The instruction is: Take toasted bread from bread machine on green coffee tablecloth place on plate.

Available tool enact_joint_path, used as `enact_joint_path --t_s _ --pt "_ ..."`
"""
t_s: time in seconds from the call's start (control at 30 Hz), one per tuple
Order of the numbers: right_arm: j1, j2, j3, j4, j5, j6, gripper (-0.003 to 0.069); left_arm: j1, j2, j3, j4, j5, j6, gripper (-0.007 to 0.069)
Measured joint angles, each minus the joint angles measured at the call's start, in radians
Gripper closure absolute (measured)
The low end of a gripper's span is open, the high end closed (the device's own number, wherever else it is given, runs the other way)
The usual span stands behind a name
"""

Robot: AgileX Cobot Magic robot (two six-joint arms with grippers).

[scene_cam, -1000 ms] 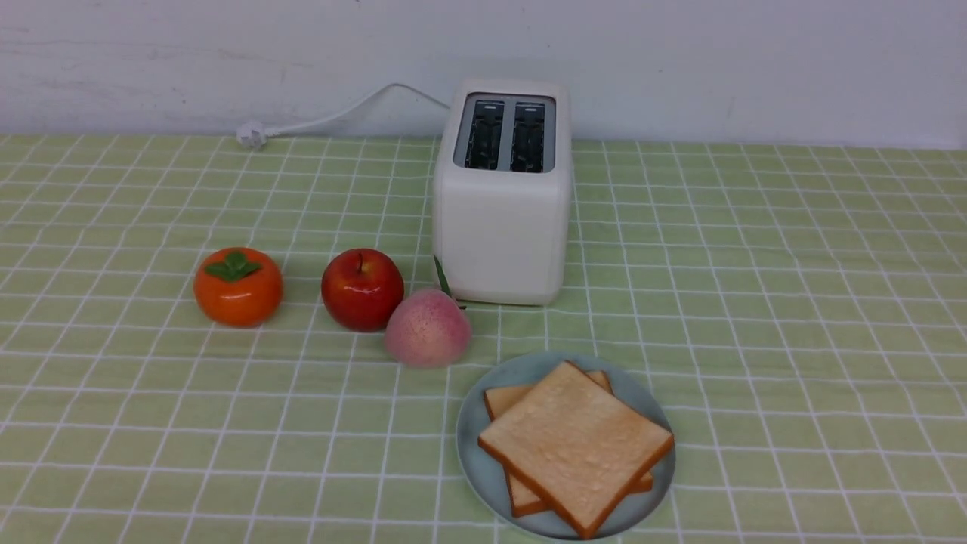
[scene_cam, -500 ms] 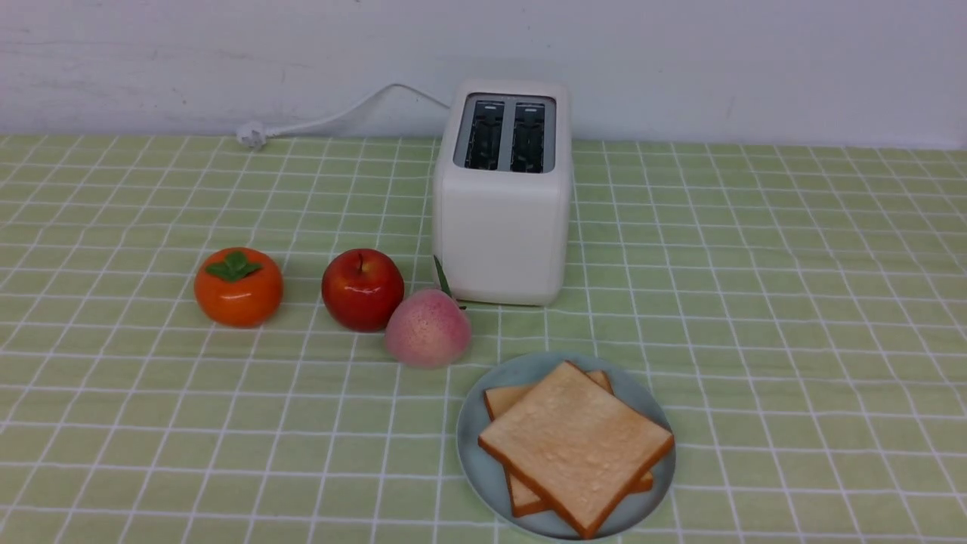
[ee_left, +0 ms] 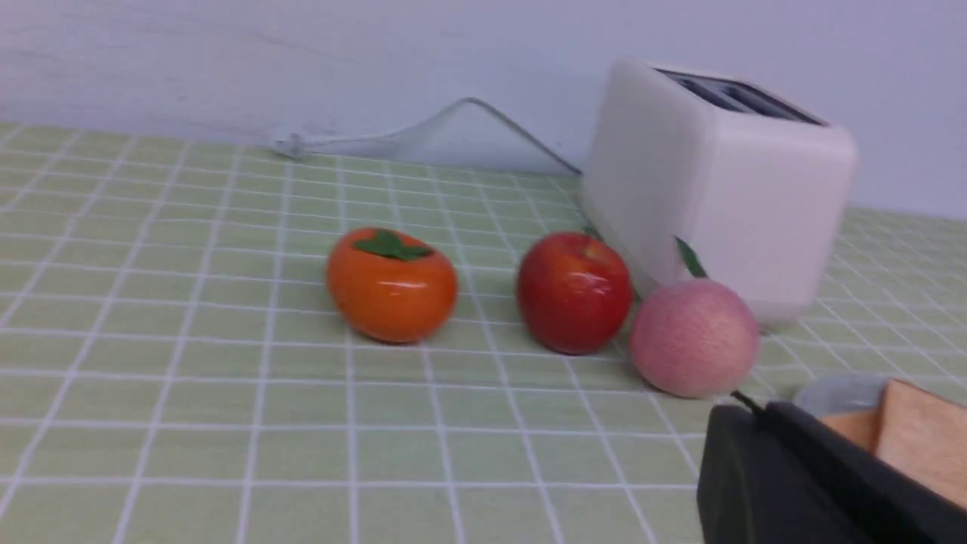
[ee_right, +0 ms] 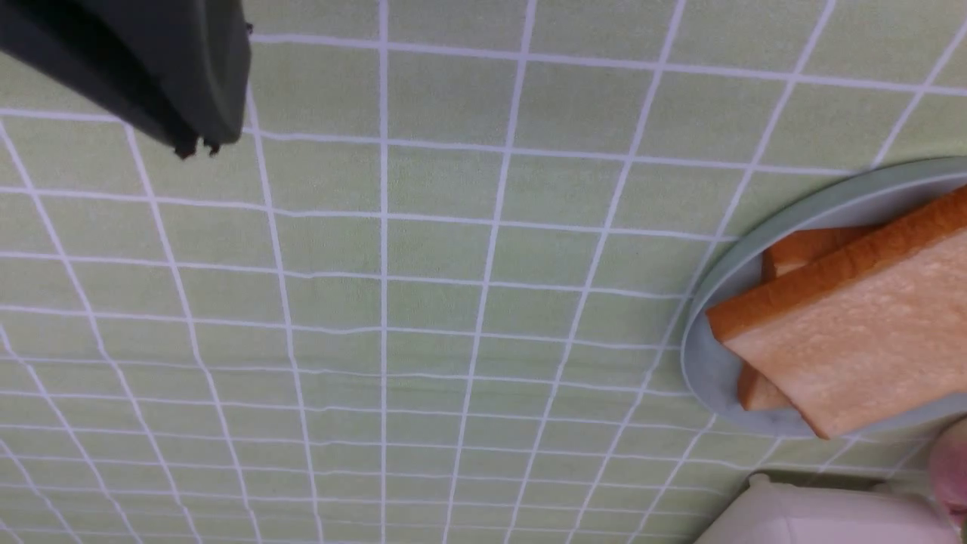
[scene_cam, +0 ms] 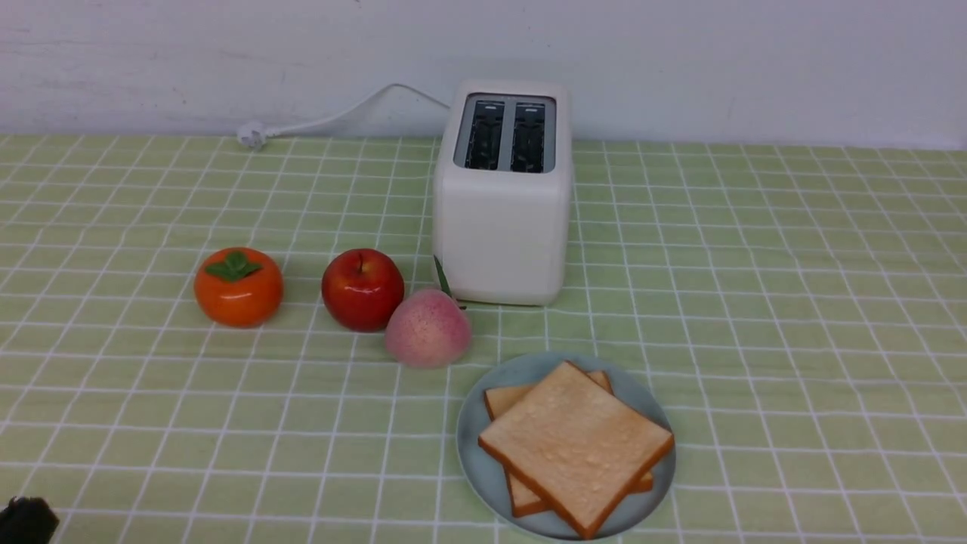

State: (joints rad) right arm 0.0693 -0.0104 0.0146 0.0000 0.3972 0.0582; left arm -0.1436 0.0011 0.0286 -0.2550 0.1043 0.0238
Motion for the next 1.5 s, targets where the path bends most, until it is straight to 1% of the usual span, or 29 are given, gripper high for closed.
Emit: enact_joint_path --t_s 0.03,0.07,0.1,0.2,0.3,0.5,1.5 --pt "0.0 0.0 0.0 0.0 -0.001 0.0 0.0664 0.035 -0.008 0.0 0.024 0.049 -0.048 0.0638" --pt "0.0 -0.001 0.0 0.0 -0.001 0.0 0.0663 0.049 -0.01 0.0 0.035 0.096 -0.078 0.0638" --pt "0.0 -0.001 0.0 0.0 -0.001 0.0 0.0661 0.074 -0.011 0.0 0.06 0.182 -0.126 0.0638" --pt "0.0 -0.001 0.0 0.0 -0.001 0.0 0.0659 0.083 -0.011 0.001 0.085 0.273 -0.185 0.0638" --pt "0.0 -0.001 0.0 0.0 -0.001 0.0 0.0658 0.083 -0.011 0.001 0.093 0.274 -0.211 0.0638" --pt "0.0 -0.001 0.0 0.0 -0.001 0.0 0.0654 0.083 -0.011 0.001 0.096 0.275 -0.221 0.0638" --pt "0.0 -0.001 0.0 0.0 -0.001 0.0 0.0616 0.083 -0.011 0.001 0.096 0.275 -0.222 0.0631"
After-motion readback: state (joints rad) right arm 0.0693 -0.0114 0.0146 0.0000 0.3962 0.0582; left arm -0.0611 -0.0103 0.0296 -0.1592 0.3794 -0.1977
